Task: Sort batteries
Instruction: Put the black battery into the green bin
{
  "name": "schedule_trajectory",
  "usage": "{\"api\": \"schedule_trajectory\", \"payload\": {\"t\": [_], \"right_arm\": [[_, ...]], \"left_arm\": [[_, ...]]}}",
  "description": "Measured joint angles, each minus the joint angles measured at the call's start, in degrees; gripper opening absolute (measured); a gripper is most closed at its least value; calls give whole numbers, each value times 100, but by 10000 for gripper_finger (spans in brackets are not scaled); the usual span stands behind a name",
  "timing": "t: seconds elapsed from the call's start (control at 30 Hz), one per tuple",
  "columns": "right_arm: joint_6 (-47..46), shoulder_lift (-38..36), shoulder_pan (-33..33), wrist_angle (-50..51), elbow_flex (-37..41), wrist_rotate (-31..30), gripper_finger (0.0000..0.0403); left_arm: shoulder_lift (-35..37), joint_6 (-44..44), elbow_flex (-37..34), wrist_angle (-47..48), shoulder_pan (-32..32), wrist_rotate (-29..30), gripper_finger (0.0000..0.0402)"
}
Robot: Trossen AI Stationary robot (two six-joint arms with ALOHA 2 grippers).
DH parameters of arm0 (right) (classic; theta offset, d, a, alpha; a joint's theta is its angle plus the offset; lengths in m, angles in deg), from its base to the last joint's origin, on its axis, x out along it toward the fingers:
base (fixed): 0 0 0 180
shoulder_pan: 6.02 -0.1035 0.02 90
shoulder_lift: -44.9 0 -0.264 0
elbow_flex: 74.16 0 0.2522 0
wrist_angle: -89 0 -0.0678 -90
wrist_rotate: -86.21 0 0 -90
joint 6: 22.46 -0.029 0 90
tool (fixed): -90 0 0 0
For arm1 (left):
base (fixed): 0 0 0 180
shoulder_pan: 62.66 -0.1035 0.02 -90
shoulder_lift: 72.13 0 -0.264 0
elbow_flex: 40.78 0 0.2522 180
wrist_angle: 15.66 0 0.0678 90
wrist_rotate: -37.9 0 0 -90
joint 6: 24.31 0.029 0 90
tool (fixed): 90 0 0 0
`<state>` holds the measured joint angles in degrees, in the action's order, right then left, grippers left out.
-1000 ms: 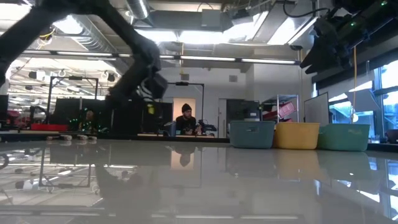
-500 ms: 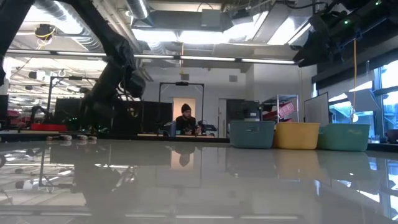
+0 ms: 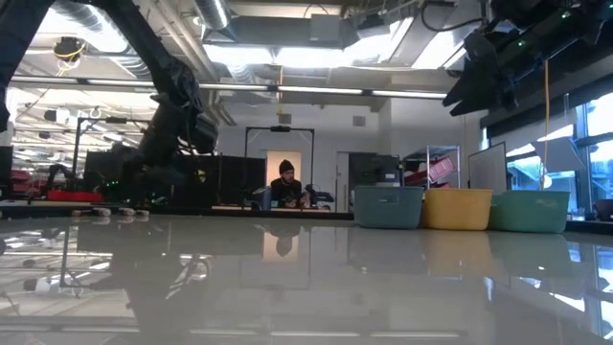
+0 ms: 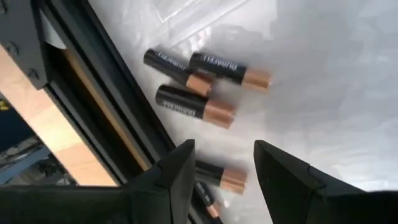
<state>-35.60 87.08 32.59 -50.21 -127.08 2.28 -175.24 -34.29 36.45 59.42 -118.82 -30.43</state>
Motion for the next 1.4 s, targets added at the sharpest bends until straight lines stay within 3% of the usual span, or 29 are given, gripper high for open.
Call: {"api": "schedule_trajectory", "payload": {"t": [0.5, 0.73, 0.9, 1.13, 1.4], "right_arm": [[227, 47, 0, 27, 2, 0, 182], [534, 47, 0, 160, 2, 0, 182], [725, 47, 0, 264, 2, 0, 182], [1032, 47, 2, 486, 2, 0, 182], [1043, 47, 2, 281, 2, 0, 182]], "left_arm": [[46, -1423, 7, -531, -265, -515, 155], [48, -2402, 24, -804, -393, -569, 155], [48, -2602, 24, -905, -408, -560, 146], [48, -667, 96, -571, -328, -665, 128], [48, 1664, 756, 132, 1, -629, 127]]}}
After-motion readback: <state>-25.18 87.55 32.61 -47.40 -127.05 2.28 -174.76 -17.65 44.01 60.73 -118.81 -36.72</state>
